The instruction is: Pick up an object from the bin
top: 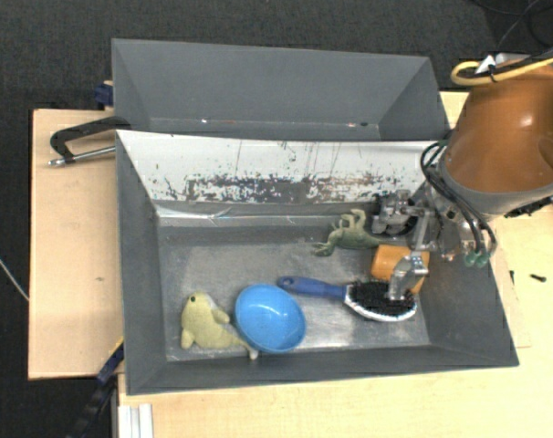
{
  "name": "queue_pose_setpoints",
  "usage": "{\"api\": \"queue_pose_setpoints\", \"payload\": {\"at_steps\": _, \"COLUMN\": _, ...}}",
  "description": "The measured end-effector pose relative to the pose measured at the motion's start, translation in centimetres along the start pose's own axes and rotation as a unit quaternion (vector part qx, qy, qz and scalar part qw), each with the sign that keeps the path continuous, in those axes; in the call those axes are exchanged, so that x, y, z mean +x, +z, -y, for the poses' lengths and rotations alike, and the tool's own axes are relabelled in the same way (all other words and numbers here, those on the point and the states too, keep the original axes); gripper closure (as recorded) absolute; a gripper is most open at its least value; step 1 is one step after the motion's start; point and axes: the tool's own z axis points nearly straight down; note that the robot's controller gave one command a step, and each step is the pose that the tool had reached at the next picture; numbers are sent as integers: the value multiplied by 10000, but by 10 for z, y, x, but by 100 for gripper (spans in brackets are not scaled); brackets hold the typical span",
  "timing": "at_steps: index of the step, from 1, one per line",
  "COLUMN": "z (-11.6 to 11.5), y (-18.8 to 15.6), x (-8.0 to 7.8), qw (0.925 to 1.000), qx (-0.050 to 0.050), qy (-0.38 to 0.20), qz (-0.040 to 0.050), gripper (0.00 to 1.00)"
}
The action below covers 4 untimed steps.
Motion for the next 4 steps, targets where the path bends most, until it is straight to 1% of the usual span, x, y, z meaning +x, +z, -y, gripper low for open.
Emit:
{"api": "queue_pose_setpoints", "payload": {"at_steps": 1, "z": 57, "y": 120, "x": 6, "qw": 9997, "qx": -37, "qy": -234, "qz": 64, "gripper": 0}}
{"api": "queue_pose_setpoints", "payload": {"at_steps": 2, "z": 61, "y": 122, "x": 5, "qw": 9998, "qx": -75, "qy": -157, "qz": 23, "gripper": 0}}
{"api": "queue_pose_setpoints", "payload": {"at_steps": 3, "z": 92, "y": 128, "x": -22, "qw": 9991, "qx": -102, "qy": 402, "qz": 66, "gripper": 0}}
{"api": "queue_pose_setpoints", "payload": {"at_steps": 4, "z": 101, "y": 155, "x": -23, "qw": 9998, "qx": -41, "qy": -187, "qz": 106, "gripper": 0}}
